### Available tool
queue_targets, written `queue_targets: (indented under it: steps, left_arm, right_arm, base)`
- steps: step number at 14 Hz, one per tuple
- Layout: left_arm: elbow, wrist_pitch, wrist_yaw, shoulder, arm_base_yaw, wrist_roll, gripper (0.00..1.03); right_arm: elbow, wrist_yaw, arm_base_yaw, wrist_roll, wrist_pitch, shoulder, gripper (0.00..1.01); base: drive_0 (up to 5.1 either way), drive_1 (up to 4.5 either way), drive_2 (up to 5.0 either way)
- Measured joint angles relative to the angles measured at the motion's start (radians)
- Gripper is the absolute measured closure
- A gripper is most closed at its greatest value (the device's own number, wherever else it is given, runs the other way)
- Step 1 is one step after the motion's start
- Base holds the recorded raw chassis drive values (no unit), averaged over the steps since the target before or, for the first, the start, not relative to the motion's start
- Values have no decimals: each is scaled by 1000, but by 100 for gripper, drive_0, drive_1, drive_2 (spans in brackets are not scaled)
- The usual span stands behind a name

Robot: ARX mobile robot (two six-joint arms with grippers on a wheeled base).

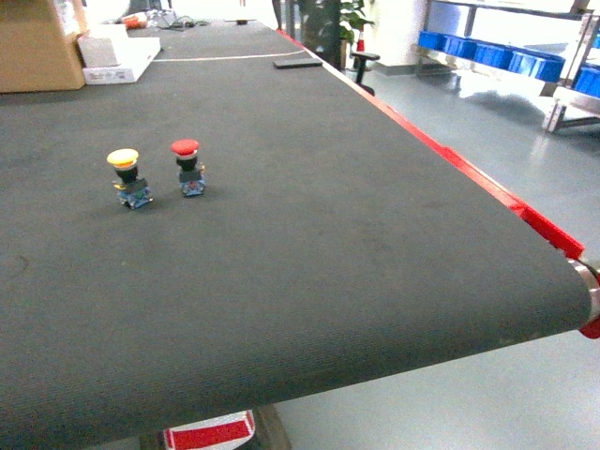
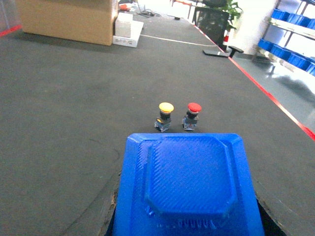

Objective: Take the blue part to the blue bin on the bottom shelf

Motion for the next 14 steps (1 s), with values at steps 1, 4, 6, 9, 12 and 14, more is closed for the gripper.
queue_targets:
  steps: [1,4,6,9,12,14]
  left_arm:
    - [0,0,0,0,0,0,59]
    - [0,0,0,0,0,0,59]
    - [0,0,0,0,-1,0,59]
    - [0,0,0,0,-1,0,59]
    - [0,0,0,0,-1,0,59]
    - [0,0,0,0,-1,0,59]
  right_arm:
    - [0,0,0,0,0,0,3]
    - [0,0,0,0,0,0,3]
    - [0,0,0,0,0,0,3]
    - [0,0,0,0,0,0,3]
    - [0,0,0,0,0,0,3]
    - [0,0,0,0,0,0,3]
  base:
    - [-157,-157,-157]
    - [-166,-166,-166]
    - [-157,-157,-157]
    - [-171,-171,-171]
    - [-154,-154,-154]
    - [-179,-179,-179]
